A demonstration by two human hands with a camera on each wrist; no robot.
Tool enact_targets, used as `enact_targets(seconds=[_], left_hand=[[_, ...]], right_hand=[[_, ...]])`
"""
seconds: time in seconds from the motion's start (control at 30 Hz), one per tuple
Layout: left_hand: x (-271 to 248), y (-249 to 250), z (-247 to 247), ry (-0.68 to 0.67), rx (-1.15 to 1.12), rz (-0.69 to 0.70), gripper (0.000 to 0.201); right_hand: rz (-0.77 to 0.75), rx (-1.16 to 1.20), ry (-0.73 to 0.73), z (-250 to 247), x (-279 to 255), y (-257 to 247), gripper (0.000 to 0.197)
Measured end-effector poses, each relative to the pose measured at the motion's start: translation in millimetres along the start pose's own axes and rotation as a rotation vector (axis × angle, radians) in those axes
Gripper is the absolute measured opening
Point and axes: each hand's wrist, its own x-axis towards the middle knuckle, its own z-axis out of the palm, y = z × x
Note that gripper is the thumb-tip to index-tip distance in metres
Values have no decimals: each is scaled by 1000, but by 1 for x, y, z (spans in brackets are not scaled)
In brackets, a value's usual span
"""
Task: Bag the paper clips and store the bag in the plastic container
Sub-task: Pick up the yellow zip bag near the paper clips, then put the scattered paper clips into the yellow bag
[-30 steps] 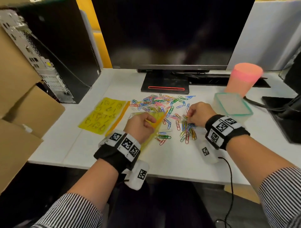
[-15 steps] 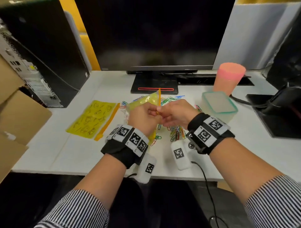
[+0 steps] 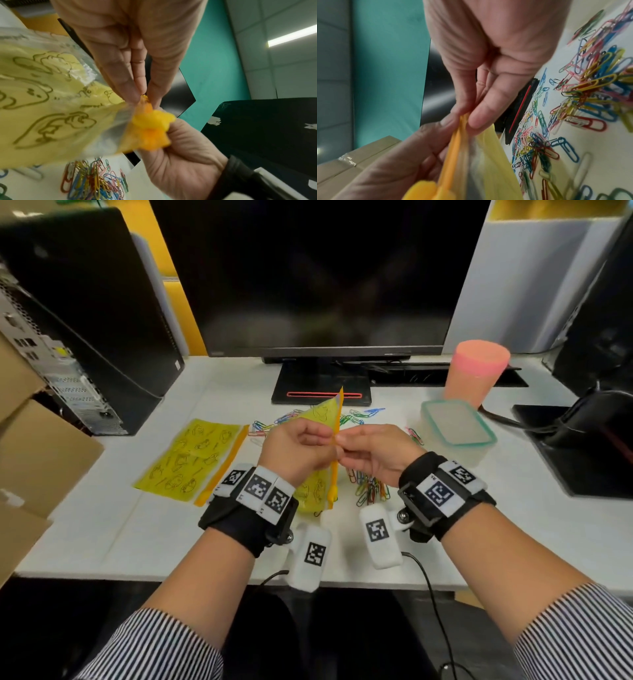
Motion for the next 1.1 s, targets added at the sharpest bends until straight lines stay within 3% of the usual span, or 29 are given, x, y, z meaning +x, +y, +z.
enact_targets(seconds=[0.23, 0.4, 0.5, 0.6, 0.63, 0.7, 0.77, 0.8, 0.93, 1.1], left_hand=[[-2, 3, 1, -17, -39, -18, 23], [-3, 10, 8, 152, 733, 271, 25], [8, 23, -10, 224, 934, 476, 17], [24, 31, -27, 159, 1128, 452, 22], [28, 31, -29, 126, 1209, 415, 23], [33, 32, -31, 49, 1324, 373, 23], [35, 33, -33, -16, 1377, 364, 24], [35, 32, -35, -41, 1391, 355, 26], [29, 25, -38, -88, 1422, 287, 27], [21, 16, -41, -22, 1283, 244, 16]], right_hand=[[3, 14, -13, -3, -2, -5, 4], [-2, -97, 131, 9, 2, -10, 10], [14, -172, 234, 6, 8, -12, 9], [25, -255, 191, 0, 16, -10, 10], [-7, -393, 185, -5, 22, -8, 19], [-53, -916, 128, -17, 32, -4, 53], [1, -1395, 25, -27, 38, 0, 88], [24, -1528, -17, -30, 39, 2, 96], [-4, -1666, -93, -32, 42, 5, 76], [-131, -1742, 62, -30, 55, 6, 30]])
